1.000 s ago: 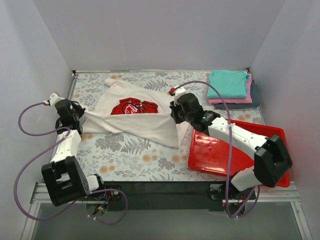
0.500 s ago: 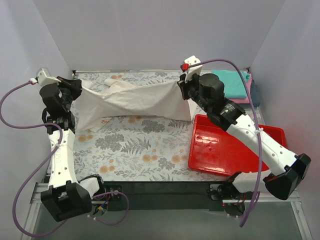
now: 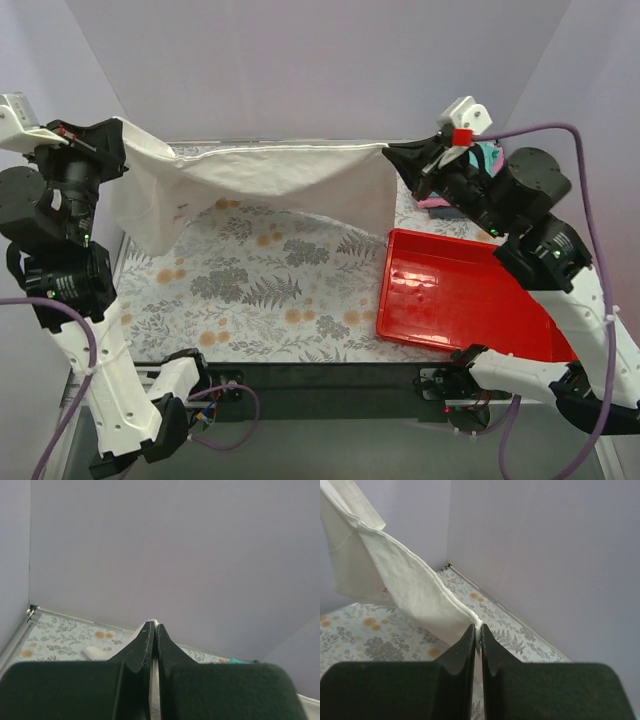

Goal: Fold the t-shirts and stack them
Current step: Flatten the tshirt out

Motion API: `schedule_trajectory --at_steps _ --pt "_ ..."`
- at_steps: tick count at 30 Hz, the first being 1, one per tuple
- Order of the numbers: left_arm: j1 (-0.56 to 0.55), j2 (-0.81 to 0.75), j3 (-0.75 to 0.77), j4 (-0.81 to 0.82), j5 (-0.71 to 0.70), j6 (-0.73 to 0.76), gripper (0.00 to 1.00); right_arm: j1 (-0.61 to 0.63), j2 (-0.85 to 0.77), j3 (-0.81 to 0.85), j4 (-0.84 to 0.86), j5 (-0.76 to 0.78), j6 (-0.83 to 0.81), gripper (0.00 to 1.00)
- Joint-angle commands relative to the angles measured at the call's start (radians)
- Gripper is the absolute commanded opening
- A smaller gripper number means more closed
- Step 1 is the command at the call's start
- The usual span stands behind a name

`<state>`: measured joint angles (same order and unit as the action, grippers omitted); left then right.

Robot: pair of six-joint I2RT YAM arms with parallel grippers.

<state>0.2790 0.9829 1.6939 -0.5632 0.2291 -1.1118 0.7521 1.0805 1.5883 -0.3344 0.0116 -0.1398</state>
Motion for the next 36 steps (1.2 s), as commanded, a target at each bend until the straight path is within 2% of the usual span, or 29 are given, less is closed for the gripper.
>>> schedule_trajectory --at_steps 1,7,12,16,19,20,23,26,30,34,36 --pt "0.000 0.010 0.160 -0.154 0.107 0.052 0.00 -0.003 -0.057 0.087 -0.047 -0.156 0.005 0.01" --pt "0.002 0.033 0.369 -0.198 0.182 0.041 0.00 -0.003 -0.093 0.209 -0.118 -0.208 -0.001 0.01" --pt "-0.004 0.036 0.431 -0.176 0.176 0.026 0.00 -0.003 -0.103 0.236 -0.121 -0.196 -0.023 0.01" --pt "-0.009 0.060 0.314 -0.068 0.228 -0.014 0.00 -0.004 -0.055 0.202 -0.101 -0.124 -0.046 0.01" --pt "-0.008 0.117 0.163 0.015 0.257 -0.040 0.00 -0.003 -0.001 0.152 -0.069 -0.046 -0.060 0.01" --pt "-0.009 0.132 0.086 0.034 0.254 -0.045 0.00 -0.003 0.016 0.138 -0.058 -0.017 -0.063 0.01" --pt "-0.009 0.207 -0.012 0.100 0.222 -0.054 0.00 -0.013 0.090 0.092 -0.014 0.082 -0.072 0.01" --pt "-0.009 0.310 -0.022 0.144 0.207 -0.054 0.00 -0.062 0.185 0.093 0.020 0.084 -0.064 0.01" --pt "-0.009 0.508 0.076 0.166 0.211 -0.051 0.00 -0.160 0.327 0.188 0.054 0.022 -0.035 0.01" --pt "-0.008 0.658 0.346 0.181 0.213 -0.034 0.00 -0.229 0.530 0.404 0.051 -0.005 -0.037 0.01" --pt "-0.009 0.743 0.493 0.139 0.202 -0.019 0.00 -0.243 0.615 0.553 0.049 -0.041 -0.040 0.01"
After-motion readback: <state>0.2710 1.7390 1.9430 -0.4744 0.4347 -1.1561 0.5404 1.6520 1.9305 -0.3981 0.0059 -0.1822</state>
